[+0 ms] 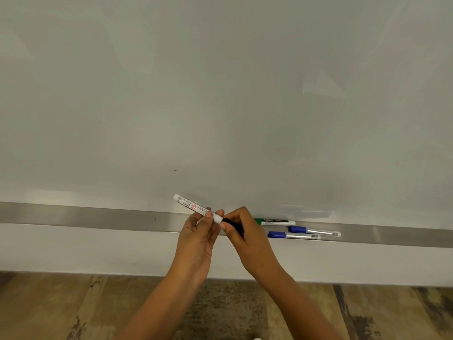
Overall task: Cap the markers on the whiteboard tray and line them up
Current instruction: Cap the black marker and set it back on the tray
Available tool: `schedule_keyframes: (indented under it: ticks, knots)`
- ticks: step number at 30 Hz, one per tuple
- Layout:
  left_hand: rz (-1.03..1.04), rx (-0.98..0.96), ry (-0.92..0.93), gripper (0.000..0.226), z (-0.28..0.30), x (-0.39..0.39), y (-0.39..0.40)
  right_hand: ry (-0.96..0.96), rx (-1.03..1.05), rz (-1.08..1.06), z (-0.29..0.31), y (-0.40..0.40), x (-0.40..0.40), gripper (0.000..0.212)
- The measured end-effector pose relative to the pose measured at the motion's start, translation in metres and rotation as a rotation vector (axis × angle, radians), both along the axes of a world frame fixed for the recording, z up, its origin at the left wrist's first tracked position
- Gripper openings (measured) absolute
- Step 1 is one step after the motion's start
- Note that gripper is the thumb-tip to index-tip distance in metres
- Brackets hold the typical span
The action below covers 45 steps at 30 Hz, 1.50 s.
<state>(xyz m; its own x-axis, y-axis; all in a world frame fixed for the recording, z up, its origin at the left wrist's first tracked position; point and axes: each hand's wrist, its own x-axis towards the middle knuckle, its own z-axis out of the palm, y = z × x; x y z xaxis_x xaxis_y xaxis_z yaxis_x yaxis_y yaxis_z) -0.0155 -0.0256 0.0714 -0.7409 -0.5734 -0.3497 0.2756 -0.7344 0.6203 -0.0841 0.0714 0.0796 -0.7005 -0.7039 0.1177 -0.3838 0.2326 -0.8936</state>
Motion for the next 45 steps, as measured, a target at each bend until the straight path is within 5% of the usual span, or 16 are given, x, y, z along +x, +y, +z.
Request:
schedule_keyframes:
  ticks: [8, 20, 26, 32, 38, 45]
  knots:
    - [0.009, -0.109, -0.058, 0.012, -0.012, 0.005, 0.011, -0.126, -0.047, -0.051, -0.004, -0.009, 0.014, 0.009]
    - [-0.134, -0.214, -0.16, 0.015, -0.022, 0.001, 0.013, -0.758, -0.029, -0.147, -0.008, -0.006, 0.002, 0.016]
    - [-0.359, -0.179, -0.333, 0.035, -0.03, -0.001, -0.001, -0.254, -0.089, -0.239, 0.005, -0.002, -0.026, 0.008]
    - [-0.387, -0.179, -0.601, 0.025, -0.054, 0.017, -0.002, 0.44, 0.434, -0.049, -0.006, -0.018, -0.054, 0.031]
    - [-0.37, -0.213, -0.687, 0.018, -0.057, 0.02, 0.001, 0.421, 0.668, 0.205, -0.035, -0.044, -0.051, 0.03]
    - [-0.064, -1.009, -0.657, 0.009, -0.051, 0.01, -0.011, 0.183, 0.737, 0.262, -0.054, -0.061, -0.058, 0.038]
